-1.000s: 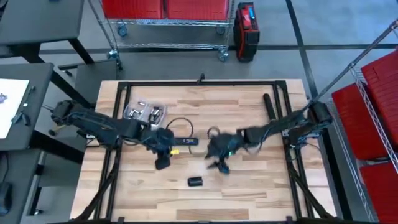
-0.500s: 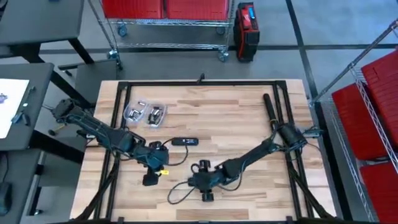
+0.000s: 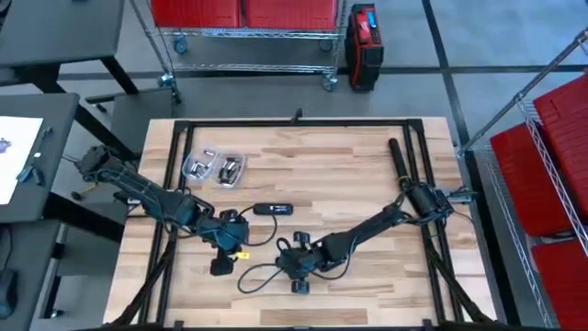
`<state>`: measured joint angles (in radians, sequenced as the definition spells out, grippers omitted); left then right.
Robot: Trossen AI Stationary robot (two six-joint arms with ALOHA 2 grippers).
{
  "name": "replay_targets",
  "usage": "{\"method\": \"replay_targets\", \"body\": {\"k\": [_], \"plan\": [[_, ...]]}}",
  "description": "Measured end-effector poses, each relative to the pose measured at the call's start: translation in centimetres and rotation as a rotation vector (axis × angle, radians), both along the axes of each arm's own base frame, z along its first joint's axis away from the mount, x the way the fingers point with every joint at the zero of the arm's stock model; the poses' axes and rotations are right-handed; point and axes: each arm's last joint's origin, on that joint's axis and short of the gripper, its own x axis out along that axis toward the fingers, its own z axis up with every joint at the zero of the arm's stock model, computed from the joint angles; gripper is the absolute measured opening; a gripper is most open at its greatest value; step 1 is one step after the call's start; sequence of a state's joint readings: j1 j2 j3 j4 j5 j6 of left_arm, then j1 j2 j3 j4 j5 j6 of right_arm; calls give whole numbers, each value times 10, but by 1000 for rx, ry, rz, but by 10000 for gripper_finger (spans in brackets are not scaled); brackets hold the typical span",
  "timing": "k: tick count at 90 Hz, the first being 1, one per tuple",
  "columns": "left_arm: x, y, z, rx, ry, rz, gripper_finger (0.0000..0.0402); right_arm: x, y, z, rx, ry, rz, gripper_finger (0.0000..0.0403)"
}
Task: Insert battery
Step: Close the remote's battery compartment
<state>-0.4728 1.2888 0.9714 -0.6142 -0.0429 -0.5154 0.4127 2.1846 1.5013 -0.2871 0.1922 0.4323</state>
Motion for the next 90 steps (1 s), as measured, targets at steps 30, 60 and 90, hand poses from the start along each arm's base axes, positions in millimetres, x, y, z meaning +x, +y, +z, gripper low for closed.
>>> {"method": "replay_targets", "body": {"k": [30,60,90], "plan": [[1,0,3,30,-21,-12,0,0,-24,94,63,-125,-31,3],[19,8,83,110,-308,-25,0,-57,-82,247,-46,-574,-102,1],[21,38,196,156,-749,86,0,-117,-103,353,-171,-1162,-75,0]]}}
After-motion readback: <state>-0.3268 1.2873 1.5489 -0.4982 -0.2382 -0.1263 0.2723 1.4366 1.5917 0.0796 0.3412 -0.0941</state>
